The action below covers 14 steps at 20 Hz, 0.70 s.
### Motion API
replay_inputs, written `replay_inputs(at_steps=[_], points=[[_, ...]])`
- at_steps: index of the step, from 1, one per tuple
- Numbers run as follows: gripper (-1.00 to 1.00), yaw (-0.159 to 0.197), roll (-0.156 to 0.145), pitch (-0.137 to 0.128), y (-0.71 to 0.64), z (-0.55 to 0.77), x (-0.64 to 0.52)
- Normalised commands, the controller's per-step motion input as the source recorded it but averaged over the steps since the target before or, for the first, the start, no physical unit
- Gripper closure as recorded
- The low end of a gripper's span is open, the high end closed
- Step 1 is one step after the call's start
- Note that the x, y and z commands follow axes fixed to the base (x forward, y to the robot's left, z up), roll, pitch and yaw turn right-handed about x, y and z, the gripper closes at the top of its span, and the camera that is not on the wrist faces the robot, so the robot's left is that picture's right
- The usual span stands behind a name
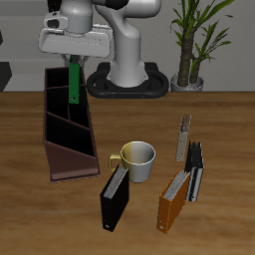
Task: Place the green book into the right desk caddy's front compartment
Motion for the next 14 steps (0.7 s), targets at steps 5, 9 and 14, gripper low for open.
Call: replay_inputs(at_steps=[5, 9, 14], points=[[1.0, -0.001, 0.012, 0.029, 0.01, -0.19, 0.07], [1.0, 0.001, 0.007, 0.006, 0.05, -0.06, 0.08], [1.0, -0.01, 0.007, 0.005, 0.03, -0.11, 0.08]])
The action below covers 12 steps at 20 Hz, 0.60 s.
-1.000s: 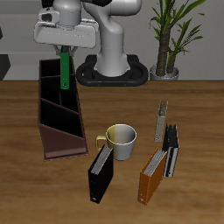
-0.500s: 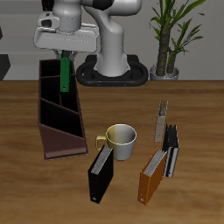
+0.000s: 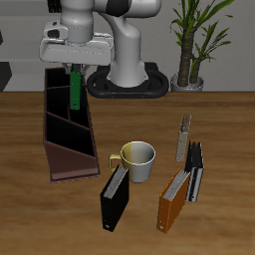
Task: Place the green book into the right desk caddy's front compartment
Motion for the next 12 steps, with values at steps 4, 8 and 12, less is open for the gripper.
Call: replay_inputs(at_steps=[4, 8, 12], points=[[1.0, -0.002, 0.024, 0.017, 0.09, -0.1, 0.04], [1.0, 0.02, 0.034, -0.067, 0.18, 0.22, -0.05], [1.0, -0.013, -0.002, 0.012, -0.04, -0.05, 0.07]])
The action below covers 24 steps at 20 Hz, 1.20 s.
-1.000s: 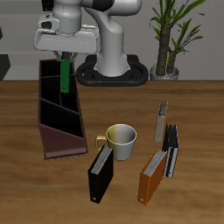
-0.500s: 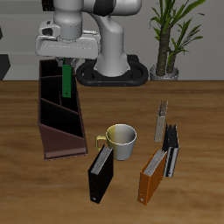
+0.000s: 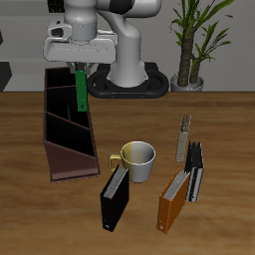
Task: Place the green book into the right desk caddy's front compartment
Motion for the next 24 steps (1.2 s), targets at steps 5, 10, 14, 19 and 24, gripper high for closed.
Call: replay_inputs(at_steps=[5, 10, 14, 19, 24], points=[[1.0, -0.004, -0.011, 0.066, -0.11, -0.32, 0.1], [1.0, -0.009, 0.0, 0.019, 0.0, -0.12, 0.0], [1.0, -0.003, 0.008, 0.001, 0.05, -0.02, -0.04], [1.0, -0.008, -0.004, 0.02, -0.04, -0.11, 0.03], [1.0, -0.007, -0.013, 0.046, -0.09, -0.25, 0.0]])
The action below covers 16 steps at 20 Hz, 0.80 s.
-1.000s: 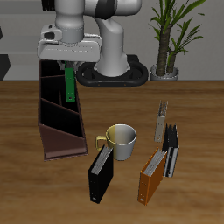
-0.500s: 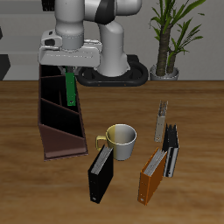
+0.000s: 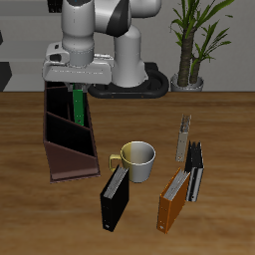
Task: Place the green book into the right desk caddy's front compartment
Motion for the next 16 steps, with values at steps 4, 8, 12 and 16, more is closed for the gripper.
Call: replay_inputs(at_steps=[4, 8, 12, 16], points=[[1.0, -0.011, -0.012, 0.024, -0.09, -0.13, 0.01], [1.0, -0.022, -0.022, 0.043, -0.09, -0.15, 0.05], [-1.0, -0.034, -0.011, 0.092, -0.02, -0.24, 0.05], [-1.0, -0.02, 0.0, 0.033, -0.02, 0.0, 0.01]])
